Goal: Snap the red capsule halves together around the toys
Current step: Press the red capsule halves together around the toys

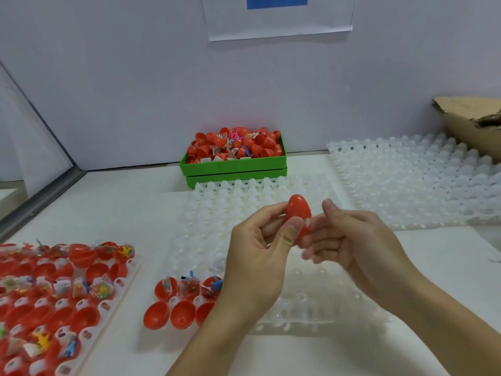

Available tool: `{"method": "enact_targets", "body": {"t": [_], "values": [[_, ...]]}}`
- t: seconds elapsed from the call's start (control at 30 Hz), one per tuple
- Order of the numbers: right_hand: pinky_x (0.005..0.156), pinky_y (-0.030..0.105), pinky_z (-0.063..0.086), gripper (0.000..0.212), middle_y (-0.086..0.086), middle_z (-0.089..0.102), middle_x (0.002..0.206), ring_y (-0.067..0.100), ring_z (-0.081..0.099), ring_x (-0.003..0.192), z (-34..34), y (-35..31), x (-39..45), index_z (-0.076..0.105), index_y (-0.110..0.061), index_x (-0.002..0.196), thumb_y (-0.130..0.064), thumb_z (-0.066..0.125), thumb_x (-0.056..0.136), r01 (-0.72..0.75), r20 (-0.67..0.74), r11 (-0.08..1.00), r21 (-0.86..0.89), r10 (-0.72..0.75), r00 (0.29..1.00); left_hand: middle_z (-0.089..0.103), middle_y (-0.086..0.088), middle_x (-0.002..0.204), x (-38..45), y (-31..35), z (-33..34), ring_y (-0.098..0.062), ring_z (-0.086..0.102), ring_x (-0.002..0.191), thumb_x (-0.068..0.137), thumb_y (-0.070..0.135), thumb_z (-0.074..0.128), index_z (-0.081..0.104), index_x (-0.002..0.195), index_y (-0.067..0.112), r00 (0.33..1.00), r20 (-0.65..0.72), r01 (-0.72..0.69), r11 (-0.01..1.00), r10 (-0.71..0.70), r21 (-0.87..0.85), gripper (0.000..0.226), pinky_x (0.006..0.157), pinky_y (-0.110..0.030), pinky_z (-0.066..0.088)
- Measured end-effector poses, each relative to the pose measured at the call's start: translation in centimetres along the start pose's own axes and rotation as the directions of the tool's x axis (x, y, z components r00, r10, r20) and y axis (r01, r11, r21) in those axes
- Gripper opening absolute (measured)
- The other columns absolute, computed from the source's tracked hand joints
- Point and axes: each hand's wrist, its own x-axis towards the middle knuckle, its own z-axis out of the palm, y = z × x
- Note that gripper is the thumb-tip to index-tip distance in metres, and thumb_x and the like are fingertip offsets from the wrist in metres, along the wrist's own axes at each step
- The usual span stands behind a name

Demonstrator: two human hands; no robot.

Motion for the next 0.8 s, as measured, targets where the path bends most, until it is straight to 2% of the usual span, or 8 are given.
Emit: {"method": "enact_targets", "body": {"t": [0.1,0.13,0.2,0.3,0.4,0.5,0.63,0.8], "values": [[0.060,0.026,0.052,0.024,0.001,0.067,0.069,0.014,0.064,0.065,-0.9,-0.2,0.2,0.072,-0.017,0.081,-0.039,0.062,0.086,0.259,-0.061,0.906,-0.334,-0.295,0.954,0.078,-0.002,0.094,0.0,0.1,0.1,-0.020,0.075,0.087,0.083,0.029,0.064,0.070,0.105,0.021,0.998,0.039,0.048,0.996,-0.045,-0.074,0.025,0.076,-0.022,0.058],[0.065,0.025,0.054,0.017,-0.001,0.071,0.079,0.012,0.067,0.075,-1.1,-0.4,0.1,0.073,-0.020,0.092,-0.035,0.066,0.089,0.312,-0.001,0.885,-0.345,-0.333,0.943,0.078,-0.004,0.093,0.0,0.0,0.1,-0.022,0.075,0.084,0.083,0.029,0.064,0.071,0.105,0.020,0.996,0.063,0.065,0.993,-0.059,-0.096,0.025,0.075,-0.023,0.058],[0.079,0.024,0.057,0.022,-0.002,0.074,0.101,0.012,0.069,0.095,-1.3,-0.7,0.0,0.073,-0.021,0.110,-0.024,0.067,0.089,0.354,0.139,0.877,-0.326,-0.326,0.935,0.077,-0.007,0.091,-0.1,0.1,0.1,-0.023,0.075,0.080,0.084,0.032,0.066,0.074,0.106,0.020,0.989,0.115,0.107,0.986,-0.093,-0.129,0.026,0.072,-0.023,0.057],[0.082,0.023,0.056,0.026,0.001,0.076,0.105,0.016,0.070,0.104,-1.5,-0.9,-0.2,0.074,-0.016,0.107,-0.016,0.069,0.082,0.344,0.197,0.898,-0.275,-0.297,0.934,0.077,-0.009,0.089,-0.1,0.1,0.3,-0.021,0.074,0.078,0.081,0.036,0.069,0.074,0.104,0.022,0.982,0.131,0.157,0.973,-0.136,-0.169,0.028,0.071,-0.022,0.056],[0.079,0.020,0.056,0.028,0.001,0.077,0.100,0.014,0.071,0.100,-1.4,-1.0,-0.1,0.076,-0.012,0.100,-0.013,0.072,0.072,0.346,0.136,0.909,-0.230,-0.322,0.937,0.076,-0.014,0.095,0.0,-0.2,0.2,-0.024,0.074,0.083,0.081,0.025,0.077,0.069,0.108,0.017,0.984,0.118,0.161,0.956,-0.136,-0.243,0.029,0.077,-0.024,0.056],[0.072,0.016,0.055,0.027,0.002,0.078,0.091,0.012,0.073,0.091,-1.3,-1.1,0.0,0.079,-0.019,0.087,-0.017,0.077,0.061,0.343,0.053,0.925,-0.165,-0.339,0.939,0.075,-0.015,0.100,0.1,-0.3,-0.1,-0.030,0.074,0.090,0.076,0.014,0.079,0.065,0.105,0.013,0.991,0.079,0.128,0.957,-0.111,-0.259,0.032,0.081,-0.026,0.057],[0.068,0.014,0.055,0.029,0.000,0.078,0.084,0.011,0.074,0.081,-1.1,-1.5,-0.1,0.080,-0.026,0.081,-0.023,0.081,0.052,0.335,0.027,0.929,-0.159,-0.335,0.942,0.076,-0.015,0.099,0.1,0.1,-0.1,-0.030,0.074,0.090,0.072,0.026,0.078,0.072,0.102,0.021,0.994,0.063,0.100,0.960,-0.087,-0.262,0.031,0.081,-0.027,0.058],[0.064,0.015,0.056,0.031,0.000,0.077,0.079,0.014,0.074,0.072,-0.6,-1.6,-0.4,0.079,-0.025,0.082,-0.025,0.083,0.051,0.378,-0.002,0.903,-0.206,-0.386,0.922,0.077,-0.012,0.095,0.0,0.2,0.0,-0.027,0.075,0.086,0.078,0.019,0.075,0.073,0.105,0.014,0.999,0.027,0.044,0.980,-0.040,-0.196,0.028,0.077,-0.027,0.059]]}}
